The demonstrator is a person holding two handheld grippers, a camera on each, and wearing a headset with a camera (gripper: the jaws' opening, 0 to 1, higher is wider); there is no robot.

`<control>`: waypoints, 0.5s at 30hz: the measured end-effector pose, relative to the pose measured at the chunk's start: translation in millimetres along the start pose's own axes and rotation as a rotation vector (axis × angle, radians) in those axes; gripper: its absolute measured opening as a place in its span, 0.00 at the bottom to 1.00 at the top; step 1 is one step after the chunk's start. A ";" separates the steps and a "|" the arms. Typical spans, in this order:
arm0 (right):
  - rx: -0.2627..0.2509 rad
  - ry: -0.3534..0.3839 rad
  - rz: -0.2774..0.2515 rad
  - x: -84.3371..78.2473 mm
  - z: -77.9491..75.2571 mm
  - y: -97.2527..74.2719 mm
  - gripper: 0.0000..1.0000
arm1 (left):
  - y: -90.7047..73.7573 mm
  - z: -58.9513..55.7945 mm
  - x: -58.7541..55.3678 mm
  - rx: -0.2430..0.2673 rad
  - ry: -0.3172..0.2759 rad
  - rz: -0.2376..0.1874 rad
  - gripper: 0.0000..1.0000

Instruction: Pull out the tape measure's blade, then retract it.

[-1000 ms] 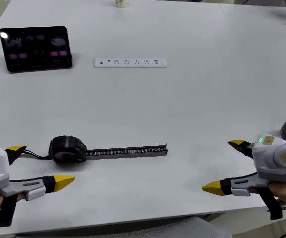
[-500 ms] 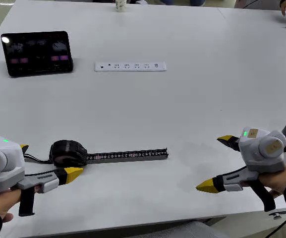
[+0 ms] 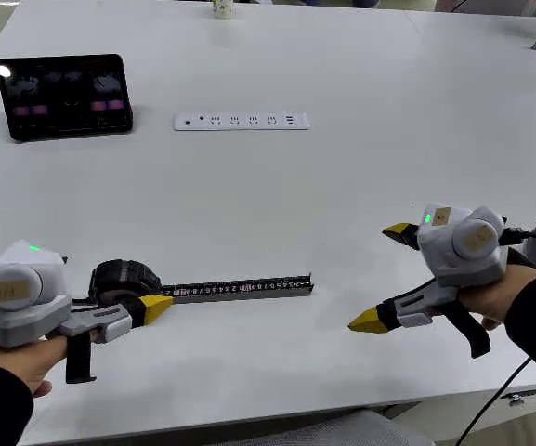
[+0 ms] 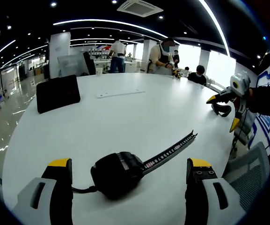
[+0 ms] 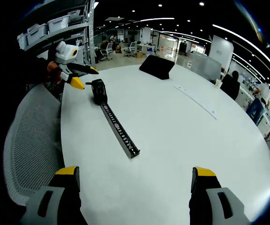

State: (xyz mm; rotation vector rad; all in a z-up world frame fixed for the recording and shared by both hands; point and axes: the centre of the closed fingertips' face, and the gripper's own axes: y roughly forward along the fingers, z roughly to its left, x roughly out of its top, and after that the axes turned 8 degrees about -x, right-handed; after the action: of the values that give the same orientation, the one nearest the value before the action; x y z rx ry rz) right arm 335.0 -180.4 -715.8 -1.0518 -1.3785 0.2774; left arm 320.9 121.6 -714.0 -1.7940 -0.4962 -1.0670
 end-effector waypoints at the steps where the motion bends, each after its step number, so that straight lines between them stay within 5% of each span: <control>1: 0.001 -0.003 0.003 0.8 -0.7 1.2 0.99 | 1.5 -1.9 1.1 -0.001 0.002 -0.007 0.99; 15: 0.040 -0.052 0.051 -1.1 -1.2 25.1 0.99 | 16.5 -2.5 -6.8 0.045 -0.015 0.018 0.99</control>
State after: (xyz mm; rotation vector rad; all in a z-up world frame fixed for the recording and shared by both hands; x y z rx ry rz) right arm 345.8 -167.9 -734.8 -1.0542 -1.3885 0.3702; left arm 327.9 112.6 -727.9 -1.7647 -0.5084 -1.0230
